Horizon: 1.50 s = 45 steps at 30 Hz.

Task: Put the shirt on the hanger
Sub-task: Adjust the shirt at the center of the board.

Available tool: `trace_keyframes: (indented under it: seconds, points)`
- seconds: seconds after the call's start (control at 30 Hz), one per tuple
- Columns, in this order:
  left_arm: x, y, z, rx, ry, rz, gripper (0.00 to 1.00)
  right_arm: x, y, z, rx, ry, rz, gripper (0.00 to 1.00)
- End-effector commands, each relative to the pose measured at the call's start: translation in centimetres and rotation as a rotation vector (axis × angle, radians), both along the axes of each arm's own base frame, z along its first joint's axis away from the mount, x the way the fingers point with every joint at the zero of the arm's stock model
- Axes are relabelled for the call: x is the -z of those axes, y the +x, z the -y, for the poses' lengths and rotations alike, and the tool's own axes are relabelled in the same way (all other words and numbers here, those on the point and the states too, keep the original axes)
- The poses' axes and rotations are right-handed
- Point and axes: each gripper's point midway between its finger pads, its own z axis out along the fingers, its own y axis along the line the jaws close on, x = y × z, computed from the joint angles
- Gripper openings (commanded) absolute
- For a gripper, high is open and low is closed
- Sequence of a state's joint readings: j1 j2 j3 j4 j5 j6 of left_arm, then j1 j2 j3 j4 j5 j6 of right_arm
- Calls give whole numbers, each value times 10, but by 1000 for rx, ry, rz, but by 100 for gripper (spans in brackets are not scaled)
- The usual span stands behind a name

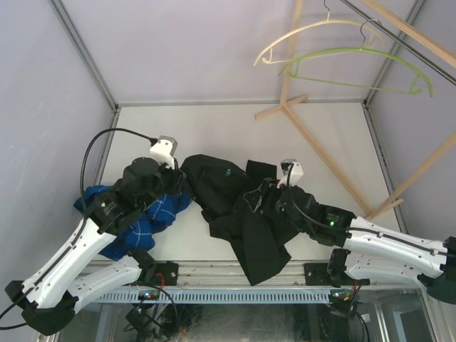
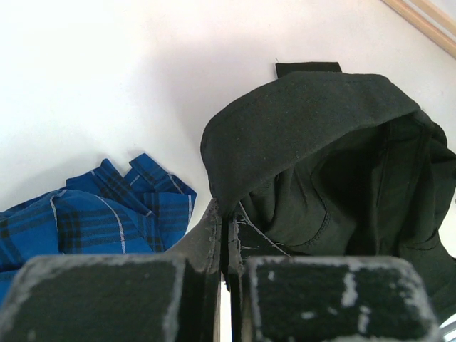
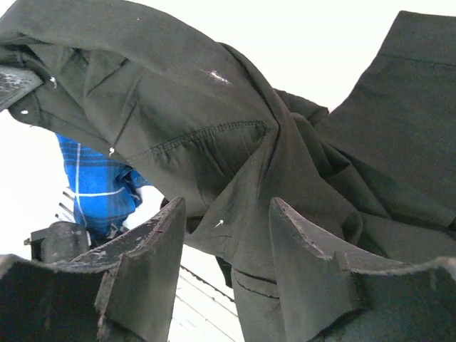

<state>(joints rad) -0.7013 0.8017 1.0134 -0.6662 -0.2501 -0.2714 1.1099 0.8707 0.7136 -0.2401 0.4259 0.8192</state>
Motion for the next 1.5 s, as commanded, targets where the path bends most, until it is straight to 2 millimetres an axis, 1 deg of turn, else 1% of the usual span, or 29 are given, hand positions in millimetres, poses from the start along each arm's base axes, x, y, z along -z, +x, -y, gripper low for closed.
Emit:
trace_keyframes:
  seconds: [0.0, 0.17, 0.27, 0.4, 0.47, 0.63, 0.77, 0.87, 0.93, 1.0, 1.1, 1.13, 1.2, 1.3, 1.47]
  points:
    - [-33, 1, 6, 10, -70, 53, 0, 1, 5, -7, 49, 47, -31, 50]
    - [-37, 2, 8, 12, -81, 58, 0, 12, 1, -15, 17, 28, -61, 49]
    - [-38, 3, 9, 15, -79, 57, 0, 23, 1, -16, 19, -4, -85, 47]
    - [-39, 4, 10, 15, -79, 58, 0, 37, 2, -14, 36, -49, -108, 39]
    - [-38, 5, 10, 16, -77, 57, 0, 41, 3, -14, 42, -61, -114, 35]
    - [-39, 4, 10, 15, -77, 60, 0, 48, 5, -12, 56, -85, -120, 29]
    - [-39, 4, 8, 10, -76, 64, 0, 49, 6, -9, 66, -96, -117, 19]
    - [-41, 3, 6, 7, -75, 74, 0, 41, 8, -6, 70, -91, -86, 6]
    - [-44, 3, 4, 5, -77, 86, 0, 29, 11, -1, 76, -83, -50, 0]
    - [-50, 3, 0, -10, -83, 103, 0, 14, 13, 6, 82, -83, -11, 0]
    - [-65, 1, -3, -14, -105, 138, 0, -17, 17, 16, 86, -99, 55, 0]
    - [-71, 0, -2, -7, -114, 149, 0, -35, 19, 18, 86, -93, 83, 0]
    - [-92, -1, 0, 10, -145, 182, 0, -64, 21, 23, 80, -98, 139, 0]
    - [-123, -3, 6, 42, -181, 223, 0, -114, 26, 31, 76, -92, 234, 0]
    - [-191, -7, 11, 86, -255, 316, 0, -201, 31, 52, 91, -79, 400, 0]
